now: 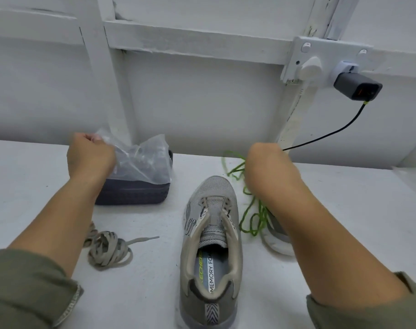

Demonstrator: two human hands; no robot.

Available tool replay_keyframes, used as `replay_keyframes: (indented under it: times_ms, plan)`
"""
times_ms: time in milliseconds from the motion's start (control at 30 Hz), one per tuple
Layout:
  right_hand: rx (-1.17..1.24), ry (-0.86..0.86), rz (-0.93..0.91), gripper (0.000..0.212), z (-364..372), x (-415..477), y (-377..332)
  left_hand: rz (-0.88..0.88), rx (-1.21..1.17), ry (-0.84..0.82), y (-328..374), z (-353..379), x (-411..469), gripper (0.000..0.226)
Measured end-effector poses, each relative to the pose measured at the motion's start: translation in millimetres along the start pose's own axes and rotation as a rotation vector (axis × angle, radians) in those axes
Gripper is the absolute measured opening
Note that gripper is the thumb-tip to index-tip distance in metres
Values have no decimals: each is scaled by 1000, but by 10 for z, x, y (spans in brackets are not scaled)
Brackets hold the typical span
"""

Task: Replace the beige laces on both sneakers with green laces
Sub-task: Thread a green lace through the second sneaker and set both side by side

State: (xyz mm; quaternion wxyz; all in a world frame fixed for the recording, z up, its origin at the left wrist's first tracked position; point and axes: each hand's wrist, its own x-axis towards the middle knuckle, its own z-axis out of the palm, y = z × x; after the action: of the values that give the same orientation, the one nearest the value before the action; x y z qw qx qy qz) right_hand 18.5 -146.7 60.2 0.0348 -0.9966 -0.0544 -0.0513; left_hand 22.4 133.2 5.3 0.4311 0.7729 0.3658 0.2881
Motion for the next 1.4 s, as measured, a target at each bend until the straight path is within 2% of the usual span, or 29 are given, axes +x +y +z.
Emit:
replay_keyframes:
  times_ms: [100,167,267,333,400,567,667,800,933,1067,1167,1400]
  plan:
    - [-79,-93,36,31,-19,-97,108,32,207,75,-10,32,-19,36]
    - [-134,-194,20,29,42,-141,166,78,429,103,-25,77,-40,46]
    - [-134,-281,10,26,182,-195,279,136,668,148,7,89,-77,56]
    - [-76,-257,9,17,195,-244,327,220,643,113,61,89,-106,41]
    - [-38,-202,12,26,170,-293,375,354,549,0,106,112,-188,27]
    - [-61,-123,-47,33,230,-269,423,756,241,-241,161,245,-646,13]
    - [-108,-2,-117,31,320,-162,315,892,203,-368,147,370,-884,9]
    - [-261,33,-265,25,466,65,84,850,254,-507,44,484,-981,15]
    - [-370,1,-319,16,620,250,-22,827,295,-524,-37,475,-941,16]
    - [-396,-33,-317,19,764,403,-53,840,357,-497,-92,458,-853,17]
    - [-383,-74,-279,30,854,488,-17,855,359,-486,-105,447,-822,17]
    - [-331,-144,-202,31,915,597,-9,857,348,-458,-115,444,-842,13]
